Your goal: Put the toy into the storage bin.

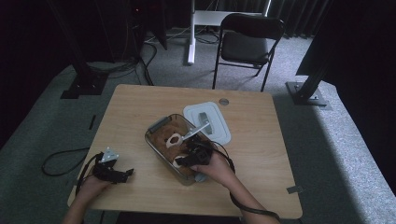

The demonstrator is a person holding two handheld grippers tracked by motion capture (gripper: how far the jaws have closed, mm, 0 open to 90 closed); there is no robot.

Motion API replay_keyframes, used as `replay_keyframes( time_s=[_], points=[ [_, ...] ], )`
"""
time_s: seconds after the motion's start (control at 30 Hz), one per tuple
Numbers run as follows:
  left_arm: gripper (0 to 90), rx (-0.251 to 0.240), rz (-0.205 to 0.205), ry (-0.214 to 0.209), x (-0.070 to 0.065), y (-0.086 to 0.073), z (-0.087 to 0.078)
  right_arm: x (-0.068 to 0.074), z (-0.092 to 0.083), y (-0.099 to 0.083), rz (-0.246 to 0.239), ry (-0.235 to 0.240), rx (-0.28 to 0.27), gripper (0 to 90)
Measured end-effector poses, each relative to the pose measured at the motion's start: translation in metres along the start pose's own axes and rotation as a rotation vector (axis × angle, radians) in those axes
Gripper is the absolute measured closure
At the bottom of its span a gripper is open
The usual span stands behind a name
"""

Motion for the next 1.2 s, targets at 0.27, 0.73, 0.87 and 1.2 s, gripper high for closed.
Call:
replay_keyframes(
  time_s=[0.27,0.73,0.87,1.2],
  points=[
    [0.3,-0.001,0.000,0.001,0.000,0.000,0.000,0.010,0.012,-0.002,-0.129,-0.105,0.081,55.0],
    [0.3,0.001,0.000,0.001,0.000,0.000,0.000,-0.009,-0.044,0.009,0.020,-0.037,-0.106,37.3],
    [0.3,0.000,-0.001,0.001,0.000,0.000,0.000,-0.035,-0.065,0.008,0.091,-0.087,-0.148,35.1],
    [0.3,0.001,-0.001,0.001,0.000,0.000,0.000,-0.066,-0.074,-0.014,0.093,-0.168,-0.130,75.7]
  ],
)
Point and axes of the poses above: each handheld gripper's, and its own axes: z roughly forward along the jaws, y roughly out of its top, x roughly to its left, the point moved 7 cm from there along z, roughly forward along the jaws, and after that the axes turned 15 degrees about -y, right-handed, at the moved point
